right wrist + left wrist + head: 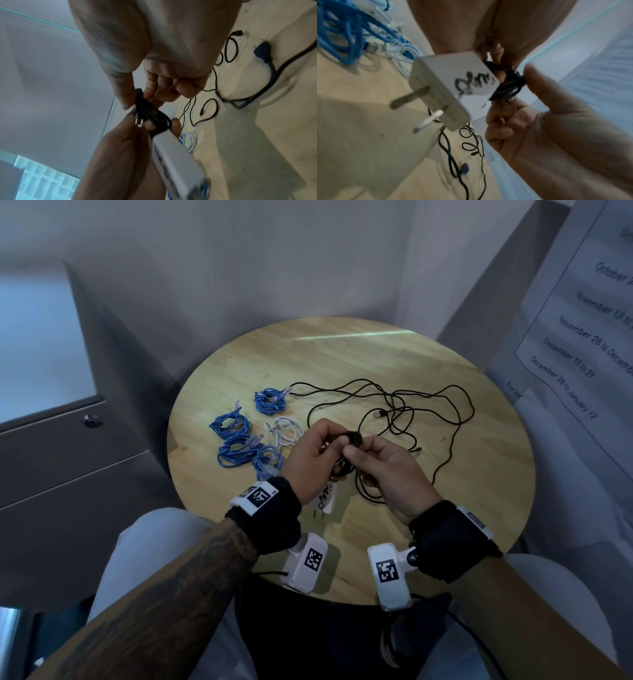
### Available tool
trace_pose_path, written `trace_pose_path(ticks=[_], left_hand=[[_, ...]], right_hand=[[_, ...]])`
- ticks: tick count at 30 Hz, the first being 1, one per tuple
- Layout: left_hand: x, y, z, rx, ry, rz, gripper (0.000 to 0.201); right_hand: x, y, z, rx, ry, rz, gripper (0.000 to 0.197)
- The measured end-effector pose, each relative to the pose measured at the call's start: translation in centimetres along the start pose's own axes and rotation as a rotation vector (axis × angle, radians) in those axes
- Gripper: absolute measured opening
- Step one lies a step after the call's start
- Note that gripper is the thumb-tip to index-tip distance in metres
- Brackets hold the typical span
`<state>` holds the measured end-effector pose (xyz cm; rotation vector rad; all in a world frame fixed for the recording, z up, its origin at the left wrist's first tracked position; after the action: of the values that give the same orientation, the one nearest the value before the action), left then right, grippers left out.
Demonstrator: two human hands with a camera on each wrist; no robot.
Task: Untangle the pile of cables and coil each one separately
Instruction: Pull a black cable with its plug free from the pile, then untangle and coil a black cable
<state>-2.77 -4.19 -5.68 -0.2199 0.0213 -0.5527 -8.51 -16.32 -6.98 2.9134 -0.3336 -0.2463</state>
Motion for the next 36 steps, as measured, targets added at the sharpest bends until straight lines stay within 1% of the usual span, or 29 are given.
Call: trace_pose_path(ticks=[2,4,6,7,8,10,11,13,15,17,18,20,23,24,25,26,29,32,34,36], left_hand=[[0.2,0.3,-0.2,-0.036,0.018,0.002,0.009],[0.3,0.3,0.1,-0.027,-0.01,-0.06,0.02],[0.5,0.2,0.7,0.101,-0.105,-0.145,0.031],[0.4,0.1,1.0,0.193,-0.159,-0.179,0.031],[0.4,0.0,1.1,0.283,-0.209,-0.198,0.029],[0.5,-0.2,1.3,0.39,-0.26,-0.191,0.026],[0.5,-0.2,1.4,0.411,-0.263,-0.179,0.025],[0.6,0.1,1.6,0.44,-0.27,-0.135,0.02],[0.8,0.7,1.8,0.465,-0.27,-0.064,0.016],[0.9,1.3,1.7,0.45,-0.233,-0.002,0.013],[0.9,1.5,1.5,0.429,-0.197,0.013,0.013],[1.1,1.7,1.1,0.325,-0.067,0.009,0.014],[1.2,1.8,0.5,0.028,0.21,-0.044,0.013],[1.1,1.8,0.5,-0.032,0.267,-0.048,0.012],[1.3,2.0,0.5,-0.018,0.292,-0.04,0.011],[1.5,2.2,0.3,0.049,0.297,-0.026,0.01],[2.1,2.4,-0.9,0.317,0.302,0.028,0.01],[2.9,2.9,-2.5,0.52,0.349,0.071,0.01],[3.4,2.9,-3.1,0.666,0.393,0.047,0.012],[4.0,2.7,-3.5,0.879,0.388,-0.01,0.019]], right_hand=[[0.1,-0.2,0.0,-0.004,-0.025,-0.034,0.008],[0.2,-0.4,0.2,0.055,-0.088,-0.085,0.012],[0.1,-0.8,0.2,0.148,-0.146,-0.149,0.02],[-0.1,-1.0,0.1,0.172,-0.161,-0.189,0.022],[-0.2,-1.1,0.1,0.169,-0.163,-0.225,0.02],[-0.4,-1.0,-0.2,0.063,-0.132,-0.249,0.006],[-0.4,-0.7,-0.4,-0.036,-0.105,-0.233,0.002],[-0.3,0.3,-0.9,-0.219,-0.043,-0.14,0.006],[-0.2,1.4,-1.4,-0.259,0.01,0.005,0.014],[-0.3,2.3,-1.8,-0.212,0.061,0.113,0.018],[-0.4,2.5,-2.0,-0.206,0.085,0.138,0.019],[-0.4,2.8,-2.4,-0.179,0.119,0.132,0.015],[-0.3,2.9,-2.4,-0.096,0.113,0.094,0.001],[-0.2,3.0,-2.1,-0.086,0.105,0.081,0.002],[-0.1,2.9,-1.8,-0.1,0.094,0.06,0.003],[0.0,2.8,-1.4,-0.151,0.074,0.034,0.002],[0.4,2.6,0.3,-0.388,-0.015,-0.035,0.017],[0.5,2.2,1.8,-0.497,-0.106,-0.088,0.028],[0.6,2.2,2.5,-0.6,-0.114,-0.086,0.031],[0.9,2.5,2.8,-0.673,-0.096,-0.06,0.03]])
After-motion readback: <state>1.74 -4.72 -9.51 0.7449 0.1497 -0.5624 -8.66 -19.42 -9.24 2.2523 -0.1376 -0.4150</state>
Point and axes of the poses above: each hand's wrist, its own x-axis towards the middle knuckle, its own y-axis out of the back of the hand, z = x × y, the point moved 6 cm from there along x, towards the middle knuckle, and after that the axes turned 15 degrees about -x, right-handed, at the moved point
